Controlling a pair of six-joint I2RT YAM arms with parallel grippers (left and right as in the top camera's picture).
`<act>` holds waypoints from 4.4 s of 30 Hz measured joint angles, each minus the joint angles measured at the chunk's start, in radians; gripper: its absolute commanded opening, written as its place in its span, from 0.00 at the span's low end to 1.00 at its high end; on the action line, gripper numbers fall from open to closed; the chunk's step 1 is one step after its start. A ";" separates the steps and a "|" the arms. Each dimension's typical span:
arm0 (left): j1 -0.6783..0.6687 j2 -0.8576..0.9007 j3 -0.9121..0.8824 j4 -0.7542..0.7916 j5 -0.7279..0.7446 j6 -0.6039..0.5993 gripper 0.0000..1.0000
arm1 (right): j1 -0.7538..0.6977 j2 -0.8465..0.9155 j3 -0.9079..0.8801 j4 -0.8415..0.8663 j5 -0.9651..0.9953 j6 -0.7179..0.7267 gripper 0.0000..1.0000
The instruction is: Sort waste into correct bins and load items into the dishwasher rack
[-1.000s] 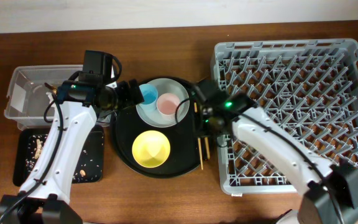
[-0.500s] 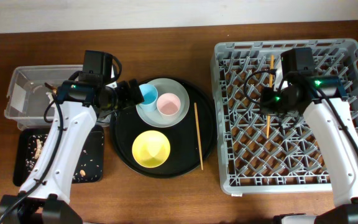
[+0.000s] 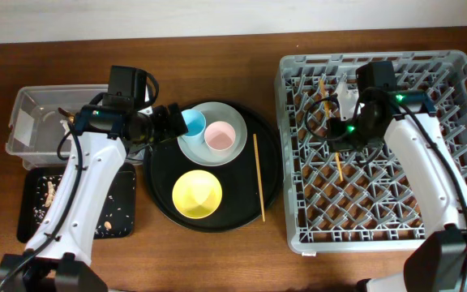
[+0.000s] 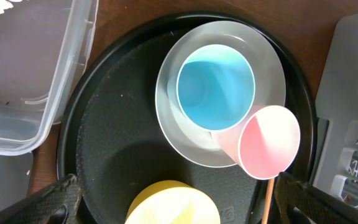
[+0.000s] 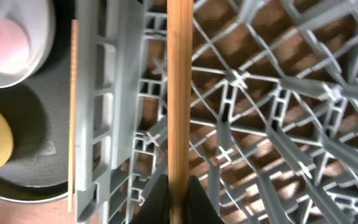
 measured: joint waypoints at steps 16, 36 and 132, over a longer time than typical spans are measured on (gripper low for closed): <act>0.000 0.000 0.000 0.000 0.000 0.000 0.99 | 0.088 0.122 0.000 0.072 -0.084 0.102 0.06; 0.000 0.000 0.000 0.000 0.000 0.000 0.99 | 0.088 0.122 0.000 0.116 0.258 0.134 0.10; 0.000 0.000 0.000 0.000 0.000 0.000 0.99 | 0.136 0.003 0.081 0.020 -0.042 0.170 0.27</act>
